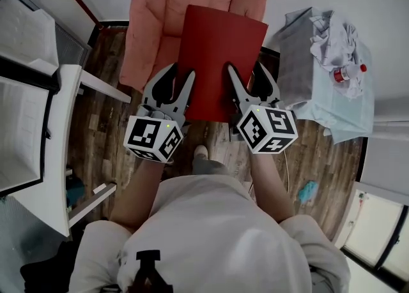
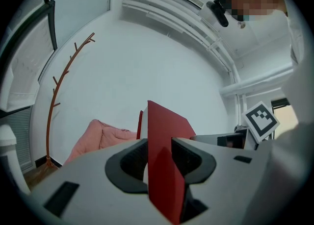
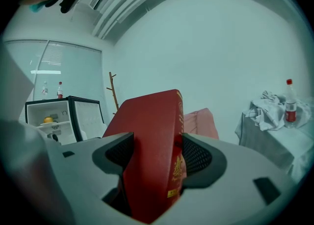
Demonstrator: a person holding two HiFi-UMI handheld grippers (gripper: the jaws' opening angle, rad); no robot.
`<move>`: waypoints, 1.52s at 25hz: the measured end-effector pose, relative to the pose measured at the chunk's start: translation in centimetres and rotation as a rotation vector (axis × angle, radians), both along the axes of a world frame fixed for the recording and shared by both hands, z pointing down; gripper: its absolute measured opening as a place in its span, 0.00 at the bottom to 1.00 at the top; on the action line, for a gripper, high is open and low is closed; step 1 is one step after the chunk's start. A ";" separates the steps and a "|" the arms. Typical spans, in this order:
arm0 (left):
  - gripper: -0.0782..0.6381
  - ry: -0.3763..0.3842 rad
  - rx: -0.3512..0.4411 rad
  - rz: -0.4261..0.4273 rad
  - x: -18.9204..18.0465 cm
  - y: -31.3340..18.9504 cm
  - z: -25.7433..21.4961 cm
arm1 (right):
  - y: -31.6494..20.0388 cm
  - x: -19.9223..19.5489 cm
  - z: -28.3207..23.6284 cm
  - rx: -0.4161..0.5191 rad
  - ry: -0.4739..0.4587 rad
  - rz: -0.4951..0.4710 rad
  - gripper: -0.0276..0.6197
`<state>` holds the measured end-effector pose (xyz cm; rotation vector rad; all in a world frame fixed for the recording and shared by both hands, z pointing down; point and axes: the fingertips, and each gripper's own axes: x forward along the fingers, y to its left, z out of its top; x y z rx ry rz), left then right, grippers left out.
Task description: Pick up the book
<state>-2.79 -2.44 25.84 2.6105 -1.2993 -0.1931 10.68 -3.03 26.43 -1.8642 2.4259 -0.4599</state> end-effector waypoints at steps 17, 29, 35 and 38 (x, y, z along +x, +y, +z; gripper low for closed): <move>0.31 -0.010 0.028 0.081 -9.3 17.8 -1.0 | 18.9 -9.2 -0.9 0.023 -0.020 0.091 0.52; 0.31 -0.001 0.053 0.073 -10.5 24.0 -1.7 | 24.9 -10.5 -1.7 0.033 -0.025 0.081 0.52; 0.31 0.000 0.063 0.074 -9.7 25.3 -1.6 | 26.2 -9.6 -1.7 0.042 -0.037 0.096 0.52; 0.31 -0.005 0.065 0.074 -9.2 26.1 -1.4 | 27.1 -9.0 -1.5 0.044 -0.040 0.105 0.52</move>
